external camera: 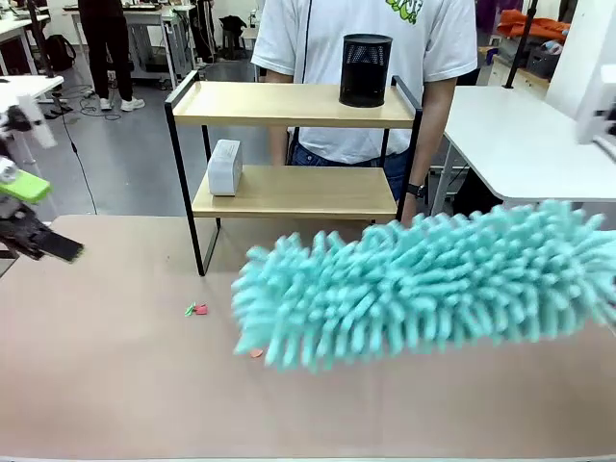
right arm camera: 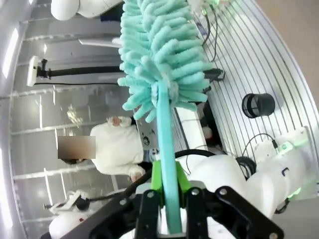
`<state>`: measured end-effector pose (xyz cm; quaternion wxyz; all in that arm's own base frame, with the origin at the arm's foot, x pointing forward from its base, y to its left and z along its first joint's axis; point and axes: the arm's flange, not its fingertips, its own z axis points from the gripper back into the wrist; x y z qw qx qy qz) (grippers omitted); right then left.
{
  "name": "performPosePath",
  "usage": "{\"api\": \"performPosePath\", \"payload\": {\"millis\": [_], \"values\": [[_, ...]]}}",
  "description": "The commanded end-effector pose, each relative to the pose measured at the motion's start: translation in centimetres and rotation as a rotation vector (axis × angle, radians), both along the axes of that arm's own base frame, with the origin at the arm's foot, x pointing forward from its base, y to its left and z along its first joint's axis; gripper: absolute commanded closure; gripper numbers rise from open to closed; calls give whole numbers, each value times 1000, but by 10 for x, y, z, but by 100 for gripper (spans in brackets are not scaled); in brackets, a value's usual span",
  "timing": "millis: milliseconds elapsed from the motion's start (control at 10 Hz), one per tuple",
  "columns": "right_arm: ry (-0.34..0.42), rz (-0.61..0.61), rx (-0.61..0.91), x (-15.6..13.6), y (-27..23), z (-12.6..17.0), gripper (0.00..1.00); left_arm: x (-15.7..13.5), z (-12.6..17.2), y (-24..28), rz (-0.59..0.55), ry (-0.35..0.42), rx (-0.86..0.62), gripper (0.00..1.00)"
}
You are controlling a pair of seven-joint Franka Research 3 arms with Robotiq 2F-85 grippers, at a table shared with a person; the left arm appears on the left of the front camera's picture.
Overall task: Clean the shelf.
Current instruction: Hand the Duster back to the human.
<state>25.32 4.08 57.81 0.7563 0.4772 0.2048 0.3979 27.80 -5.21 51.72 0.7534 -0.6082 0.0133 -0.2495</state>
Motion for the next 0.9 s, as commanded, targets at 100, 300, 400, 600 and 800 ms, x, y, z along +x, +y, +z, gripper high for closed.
{"api": "performPosePath", "payload": {"millis": [100, 300, 400, 600, 800], "values": [[-34, 134, 7, 34, 49, 2, 88, 5, -9, -66, -130, 23, -39, 0], [-38, 104, 14, 39, 69, -12, 88, 0, -23, -108, -204, 57, -3, 0], [-54, 78, 14, 40, 77, -19, 88, -8, -29, -128, -275, 68, 25, 0], [-22, 119, 27, 43, 89, -31, 88, -18, -33, -156, -354, 50, 64, 0], [-13, 119, 28, 47, 95, -39, 88, -19, -41, -174, -403, 62, 66, 0]]}}
